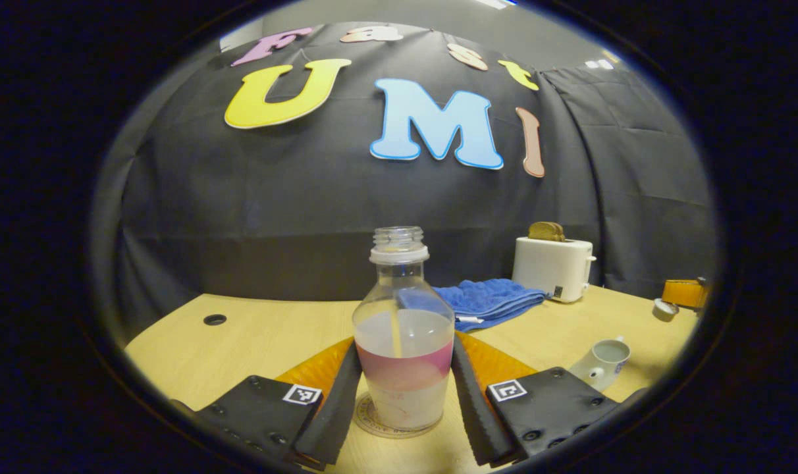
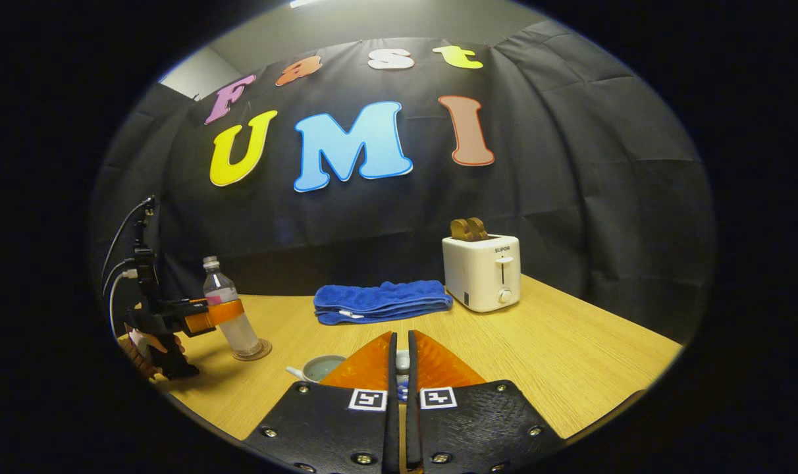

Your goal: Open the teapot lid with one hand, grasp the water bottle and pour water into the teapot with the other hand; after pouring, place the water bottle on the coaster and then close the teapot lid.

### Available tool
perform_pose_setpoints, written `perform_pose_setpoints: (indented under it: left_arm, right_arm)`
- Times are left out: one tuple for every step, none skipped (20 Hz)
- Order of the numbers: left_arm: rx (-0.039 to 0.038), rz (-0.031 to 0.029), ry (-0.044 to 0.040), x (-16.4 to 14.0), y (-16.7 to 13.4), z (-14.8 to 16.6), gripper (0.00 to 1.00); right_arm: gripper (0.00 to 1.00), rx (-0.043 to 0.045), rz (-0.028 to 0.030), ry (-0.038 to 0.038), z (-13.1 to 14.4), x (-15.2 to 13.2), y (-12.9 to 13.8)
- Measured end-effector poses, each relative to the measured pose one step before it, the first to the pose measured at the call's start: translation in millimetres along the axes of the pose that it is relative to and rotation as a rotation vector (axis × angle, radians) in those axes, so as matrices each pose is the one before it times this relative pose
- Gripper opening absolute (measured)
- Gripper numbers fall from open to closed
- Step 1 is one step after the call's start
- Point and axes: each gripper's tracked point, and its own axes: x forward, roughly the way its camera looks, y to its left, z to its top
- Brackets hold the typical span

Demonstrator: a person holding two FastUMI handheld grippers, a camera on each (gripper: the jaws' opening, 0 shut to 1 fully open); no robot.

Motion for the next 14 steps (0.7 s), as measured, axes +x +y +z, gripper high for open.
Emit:
perform_pose_setpoints:
  left_arm:
    - [0.00777, 0.00308, 0.00695, 3.35, 0.13, -3.06, 0.83]
    - [0.00421, 0.00331, -0.00660, 2.66, 0.32, 2.52, 0.83]
    - [0.00545, 0.00390, -0.00151, 2.20, -0.53, -0.94, 0.83]
    - [0.00904, 0.00427, 0.00710, 1.50, -0.25, -0.59, 0.83]
    - [0.00582, 0.00281, 0.00097, 2.11, -0.63, -0.66, 0.84]
    - [0.00447, 0.00381, 0.00189, 0.19, 0.59, 0.45, 0.84]
    - [-0.00244, 0.00027, -0.00226, 0.81, -0.14, -0.06, 0.84]
    - [-0.00643, -0.00185, -0.00031, -0.20, -0.58, -0.43, 0.86]
    - [-0.00471, 0.00298, 0.00496, -1.68, 0.78, -1.04, 0.90]
    - [-0.00359, 0.00491, 0.00558, -1.89, 1.05, -1.64, 0.93]
    - [-0.00284, 0.00903, 0.00292, -2.83, 2.40, -0.41, 0.97]
    - [-0.00686, 0.00663, 0.00191, -3.32, 1.50, 1.06, 1.00]
    - [-0.01301, 0.00186, -0.00193, -3.20, 0.35, 0.01, 1.00]
    - [-0.01341, -0.00484, -0.00313, -2.80, -0.26, 1.42, 1.00]
  right_arm:
    - [0.04, -0.00390, 0.00939, -0.00186, 2.15, 3.75, 3.65]
    - [0.04, -0.00319, 0.00676, -0.00341, 2.52, 2.48, 3.63]
    - [0.04, -0.00339, 0.00665, -0.00144, 1.52, 2.88, 2.43]
    - [0.04, -0.00047, 0.00477, -0.00262, 2.05, 2.40, 2.10]
    - [0.04, 0.00128, 0.00496, -0.00181, 1.15, 2.31, 2.16]
    - [0.04, 0.00167, 0.00382, -0.00230, 1.59, 2.72, 1.34]
    - [0.04, 0.00078, 0.00248, 0.00222, -0.58, 1.58, 0.82]
    - [0.04, 0.00026, 0.00274, 0.00230, 0.19, 1.17, 0.99]
    - [0.04, -0.00151, 0.00344, 0.00017, -0.66, 2.21, 0.95]
    - [0.04, -0.00326, 0.00216, 0.00263, -0.26, 1.23, 0.97]
    - [0.04, -0.00258, 0.00299, 0.00257, -1.46, 1.47, 0.78]
    - [0.04, -0.00127, 0.00426, 0.00502, -1.64, 2.28, 1.89]
    - [0.04, -0.00072, 0.00537, 0.00298, -2.21, 1.68, 2.63]
    - [0.04, -0.00186, 0.00607, 0.00353, -1.38, 1.70, 3.11]
